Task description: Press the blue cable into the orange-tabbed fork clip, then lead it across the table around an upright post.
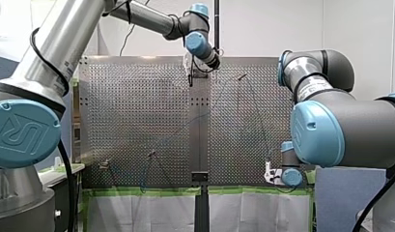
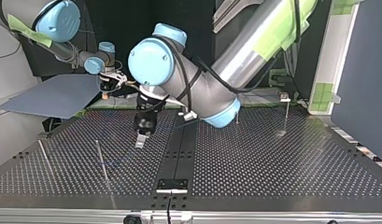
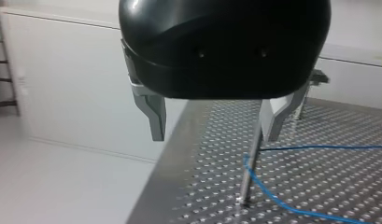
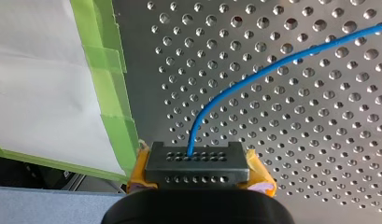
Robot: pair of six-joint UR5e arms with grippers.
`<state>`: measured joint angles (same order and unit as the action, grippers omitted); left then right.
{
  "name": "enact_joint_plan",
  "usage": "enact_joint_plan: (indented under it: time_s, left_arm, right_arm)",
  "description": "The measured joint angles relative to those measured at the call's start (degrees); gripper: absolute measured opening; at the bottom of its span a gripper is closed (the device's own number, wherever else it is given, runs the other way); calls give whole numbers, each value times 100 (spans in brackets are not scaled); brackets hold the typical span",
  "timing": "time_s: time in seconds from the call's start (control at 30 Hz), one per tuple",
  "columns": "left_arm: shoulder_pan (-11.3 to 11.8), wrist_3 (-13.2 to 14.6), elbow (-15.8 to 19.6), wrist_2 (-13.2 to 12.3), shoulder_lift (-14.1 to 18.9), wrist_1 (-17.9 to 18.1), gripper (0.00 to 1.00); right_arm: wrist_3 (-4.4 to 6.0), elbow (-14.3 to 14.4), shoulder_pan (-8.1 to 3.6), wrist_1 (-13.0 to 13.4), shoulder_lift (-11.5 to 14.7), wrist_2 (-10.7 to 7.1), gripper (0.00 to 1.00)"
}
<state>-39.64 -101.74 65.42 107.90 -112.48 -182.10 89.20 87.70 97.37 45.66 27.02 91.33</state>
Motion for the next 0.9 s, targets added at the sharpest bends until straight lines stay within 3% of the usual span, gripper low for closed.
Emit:
enact_joint_plan:
  time_s: [0.43,0.7,0.9]
  left_arm:
    - [109,-645,648,-196,649,645,100]
    - [184,-1058,1063,-90,1049,1057,100]
    - [194,-1221,1341,-13,928,1339,100]
  right_arm:
    - [11,-2,17,-4,0,-29,0]
    - [11,-12,51,-11,-1,-42,0]
    - [11,-15,65,-12,-1,-44,0]
